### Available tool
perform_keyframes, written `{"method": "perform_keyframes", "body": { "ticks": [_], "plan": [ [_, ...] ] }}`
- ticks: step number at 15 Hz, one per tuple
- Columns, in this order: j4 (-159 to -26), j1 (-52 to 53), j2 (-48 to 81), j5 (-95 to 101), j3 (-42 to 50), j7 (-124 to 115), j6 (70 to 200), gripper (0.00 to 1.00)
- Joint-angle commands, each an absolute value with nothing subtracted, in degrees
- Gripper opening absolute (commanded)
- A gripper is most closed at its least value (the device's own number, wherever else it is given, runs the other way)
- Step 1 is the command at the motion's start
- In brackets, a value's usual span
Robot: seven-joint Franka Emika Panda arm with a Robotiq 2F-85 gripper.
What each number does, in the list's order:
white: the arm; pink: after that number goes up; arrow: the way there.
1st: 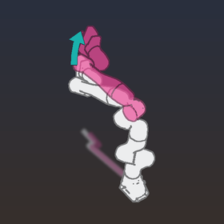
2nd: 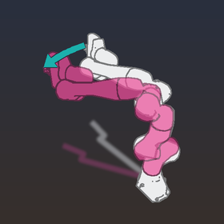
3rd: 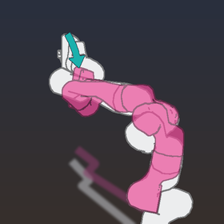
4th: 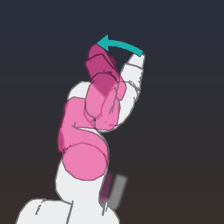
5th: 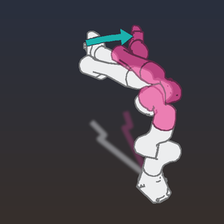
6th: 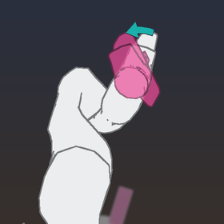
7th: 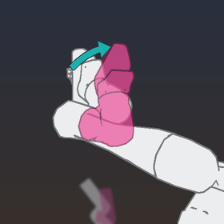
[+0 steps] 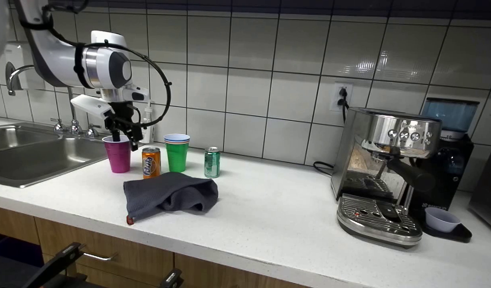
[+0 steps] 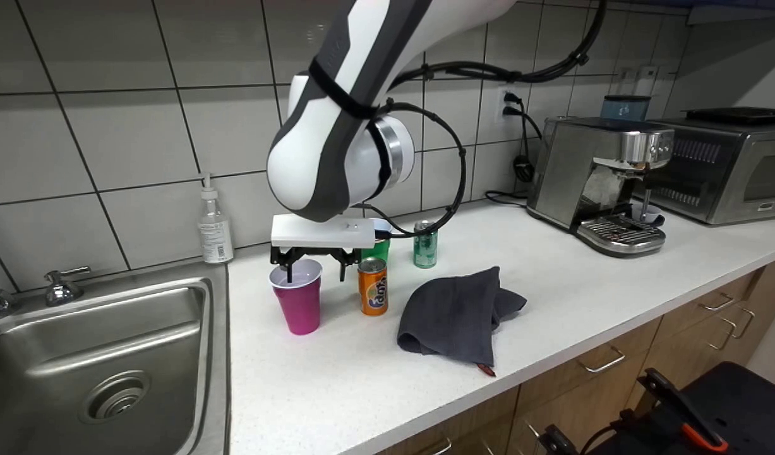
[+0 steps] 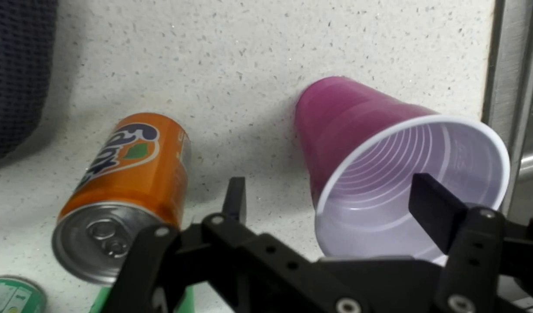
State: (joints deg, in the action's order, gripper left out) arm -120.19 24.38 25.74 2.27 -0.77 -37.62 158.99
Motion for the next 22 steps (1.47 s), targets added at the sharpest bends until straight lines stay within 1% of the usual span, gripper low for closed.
{"method": "perform_keyframes", "body": {
  "ticks": [1,2,4,9,10,22],
  "plan": [
    [-118.3,25.8,26.3,3.7,0.6,-39.0,157.1,0.66],
    [-118.2,25.9,26.3,3.6,0.6,-39.0,157.0,0.56],
    [-118.2,26.1,26.4,3.5,0.7,-39.0,157.1,0.4],
    [-118.5,26.3,26.0,3.3,0.5,-38.8,157.2,0.03],
    [-118.5,26.4,26.0,3.3,0.5,-38.9,157.2,0.0],
    [-120.0,26.3,23.9,2.4,-0.4,-38.6,158.8,0.01]
  ]
}}
